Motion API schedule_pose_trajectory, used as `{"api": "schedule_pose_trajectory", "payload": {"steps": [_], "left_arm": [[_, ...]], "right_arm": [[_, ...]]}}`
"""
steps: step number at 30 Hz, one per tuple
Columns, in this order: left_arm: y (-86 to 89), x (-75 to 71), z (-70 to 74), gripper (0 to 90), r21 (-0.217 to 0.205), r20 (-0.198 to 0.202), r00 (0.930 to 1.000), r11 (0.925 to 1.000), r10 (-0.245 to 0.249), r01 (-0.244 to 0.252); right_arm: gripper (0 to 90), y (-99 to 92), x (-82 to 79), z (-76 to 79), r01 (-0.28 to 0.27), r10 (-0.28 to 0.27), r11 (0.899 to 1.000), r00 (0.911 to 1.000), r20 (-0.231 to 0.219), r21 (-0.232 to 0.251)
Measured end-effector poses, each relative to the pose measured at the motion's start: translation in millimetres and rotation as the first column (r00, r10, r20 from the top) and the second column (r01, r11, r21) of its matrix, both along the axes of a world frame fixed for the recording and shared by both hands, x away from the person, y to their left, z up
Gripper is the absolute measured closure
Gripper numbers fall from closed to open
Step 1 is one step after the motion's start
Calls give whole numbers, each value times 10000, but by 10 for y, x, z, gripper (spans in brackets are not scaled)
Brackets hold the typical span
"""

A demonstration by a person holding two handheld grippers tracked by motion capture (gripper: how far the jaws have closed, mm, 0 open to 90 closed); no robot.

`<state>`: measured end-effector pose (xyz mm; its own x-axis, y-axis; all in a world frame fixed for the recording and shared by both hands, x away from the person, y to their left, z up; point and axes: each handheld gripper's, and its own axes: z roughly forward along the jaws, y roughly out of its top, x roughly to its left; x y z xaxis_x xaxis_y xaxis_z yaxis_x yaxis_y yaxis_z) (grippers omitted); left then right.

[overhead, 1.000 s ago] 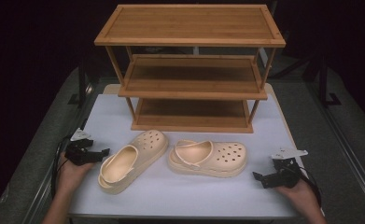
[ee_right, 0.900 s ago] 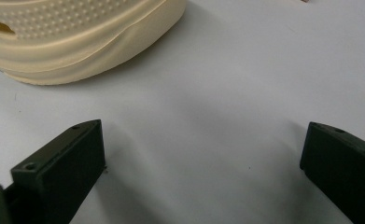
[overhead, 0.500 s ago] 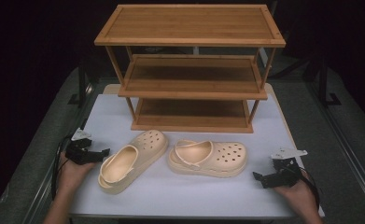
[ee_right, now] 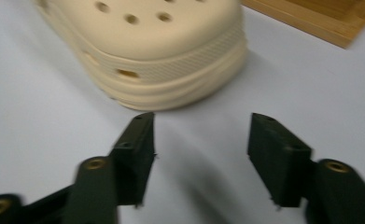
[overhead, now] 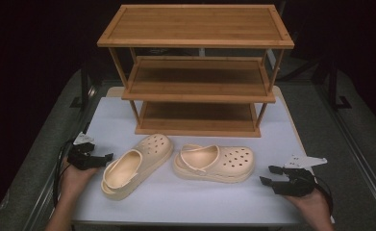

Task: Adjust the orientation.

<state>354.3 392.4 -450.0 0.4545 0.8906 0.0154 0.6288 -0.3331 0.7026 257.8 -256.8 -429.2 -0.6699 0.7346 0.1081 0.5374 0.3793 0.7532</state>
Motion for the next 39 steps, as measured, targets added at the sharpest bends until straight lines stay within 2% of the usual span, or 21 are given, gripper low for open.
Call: {"api": "schedule_pose_trajectory", "payload": {"steps": [4,6,7,10,18,24,33,39], "left_arm": [[1,0,0,83,7,-7,10000,10000,-5,5],[0,0,0,83,17,-4,10000,10000,-6,6],[0,0,0,83,15,-5,10000,10000,-5,5],[1,1,0,84,10,-9,10000,10000,-8,8],[0,1,0,84,16,-8,10000,10000,-13,13],[1,1,0,84,9,-12,10000,10000,-14,14],[0,1,-1,84,-15,-29,10000,10000,-2,2],[0,2,-1,84,-26,-29,10000,10000,1,-1]], "right_arm": [[774,71,-61,72,-785,787,9953,9969,-10,559],[878,120,-81,86,-1131,1129,9909,9936,77,735],[897,148,-84,89,-1241,1238,9894,9923,78,749],[899,225,-62,83,-1437,1443,9868,9895,-29,743],[899,383,26,-16,-1498,1526,9870,9873,-450,586],[900,430,96,-61,-1389,1405,9898,9884,-581,307],[900,461,191,-69,-1106,1101,9938,9925,-531,-65],[900,468,327,-54,-783,767,9964,9958,-500,-324]]}}
